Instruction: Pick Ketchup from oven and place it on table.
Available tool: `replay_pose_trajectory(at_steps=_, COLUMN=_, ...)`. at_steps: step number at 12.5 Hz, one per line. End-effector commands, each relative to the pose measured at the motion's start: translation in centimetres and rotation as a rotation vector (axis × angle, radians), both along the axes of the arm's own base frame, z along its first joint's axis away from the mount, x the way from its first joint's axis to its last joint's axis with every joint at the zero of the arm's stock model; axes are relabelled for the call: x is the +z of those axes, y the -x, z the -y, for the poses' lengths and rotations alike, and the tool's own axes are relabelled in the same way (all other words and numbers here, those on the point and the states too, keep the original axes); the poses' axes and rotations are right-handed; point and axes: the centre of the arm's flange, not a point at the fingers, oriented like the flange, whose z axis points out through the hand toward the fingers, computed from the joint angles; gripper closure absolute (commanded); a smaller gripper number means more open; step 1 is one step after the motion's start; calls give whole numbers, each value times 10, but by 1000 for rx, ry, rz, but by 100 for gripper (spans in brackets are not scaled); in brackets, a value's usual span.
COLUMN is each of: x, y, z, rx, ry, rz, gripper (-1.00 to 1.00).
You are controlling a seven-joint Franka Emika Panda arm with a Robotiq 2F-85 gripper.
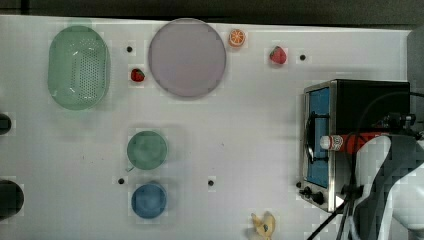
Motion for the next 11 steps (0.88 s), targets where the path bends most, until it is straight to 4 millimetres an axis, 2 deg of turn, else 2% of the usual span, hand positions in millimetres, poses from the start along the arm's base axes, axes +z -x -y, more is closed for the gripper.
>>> replay_pose_trajectory(at_steps=1, x=-24, y=8, z=26, rx=-69, ry=-30, rz=-6, gripper=-100)
replay_pose_trajectory(at_steps=4, x=-44, y=2, z=37, rx=-96, ry=10, rz=20, gripper=-100)
replay_pose_trajectory(at_steps=10, x=-73, y=3, z=41, rx=-106, ry=7, rz=-32, gripper=-100)
replay_pose_trajectory(at_steps=11, x=-76, y=3, z=40, rx=-107, ry=3, rz=-33, gripper=-92)
